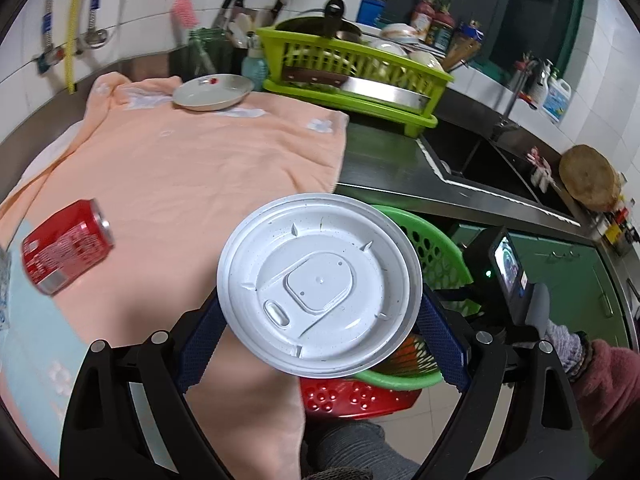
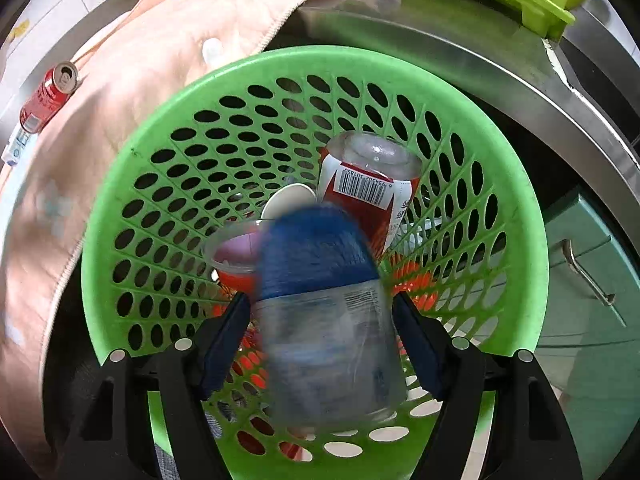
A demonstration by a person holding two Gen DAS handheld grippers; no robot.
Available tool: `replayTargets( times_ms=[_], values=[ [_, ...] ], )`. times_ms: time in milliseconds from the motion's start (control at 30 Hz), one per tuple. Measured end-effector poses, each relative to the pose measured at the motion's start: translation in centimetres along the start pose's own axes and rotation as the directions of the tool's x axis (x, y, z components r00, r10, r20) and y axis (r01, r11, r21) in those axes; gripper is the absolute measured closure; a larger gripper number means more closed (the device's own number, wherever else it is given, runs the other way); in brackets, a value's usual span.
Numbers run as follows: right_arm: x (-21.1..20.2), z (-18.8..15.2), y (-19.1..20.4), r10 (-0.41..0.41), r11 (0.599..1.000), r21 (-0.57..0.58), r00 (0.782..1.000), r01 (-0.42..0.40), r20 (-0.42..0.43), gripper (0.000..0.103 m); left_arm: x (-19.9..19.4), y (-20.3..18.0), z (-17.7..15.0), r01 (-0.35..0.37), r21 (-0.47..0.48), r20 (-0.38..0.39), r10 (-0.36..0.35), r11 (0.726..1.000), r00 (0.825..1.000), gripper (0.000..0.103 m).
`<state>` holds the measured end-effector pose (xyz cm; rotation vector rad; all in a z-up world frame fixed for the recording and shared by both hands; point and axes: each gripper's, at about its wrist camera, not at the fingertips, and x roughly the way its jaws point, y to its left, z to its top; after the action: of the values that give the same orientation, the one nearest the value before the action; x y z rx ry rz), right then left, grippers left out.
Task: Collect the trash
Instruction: 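Drop the blue can into the basket with the right tool while the left tool drops the lid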
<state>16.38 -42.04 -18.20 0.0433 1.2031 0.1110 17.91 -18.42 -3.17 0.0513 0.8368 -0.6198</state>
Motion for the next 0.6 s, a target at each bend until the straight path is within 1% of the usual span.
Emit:
replayTargets(
  times_ms=[133, 300, 500, 600],
  values=[
    [0.3, -0.3, 0.3, 0.003, 1.0, -0.016, 1.0, -0.003, -0.004, 0.032, 1.4, -1.2, 0.4, 0.012, 0.01, -0.016, -0.012, 1.0, 1.0, 0.015],
    [-0.4, -0.3, 0.2, 0.03, 1.0, 0.0, 0.999, -0.03, 0.025, 0.032, 3.1, -2.3, 0.6, 0.017, 0.031, -0.046, -0.016, 0.999, 0.999, 0.015],
    [-4.4, -0.6, -0.8, 0.048, 0.999, -0.006, 0.992, -0.048, 0.115, 0.031, 5.5, -3.7, 0.7, 0.007, 0.069, -0.081, -0.001, 0.998, 0.997, 0.014],
    [-6.9, -1.0, -1.3, 0.036, 0.999, -0.013, 0.984, -0.034, 0.173, 0.031, 6.9, -4.2, 0.7, 0.007, 0.076, -0.109, 0.001, 0.997, 0.994, 0.014]
  ],
)
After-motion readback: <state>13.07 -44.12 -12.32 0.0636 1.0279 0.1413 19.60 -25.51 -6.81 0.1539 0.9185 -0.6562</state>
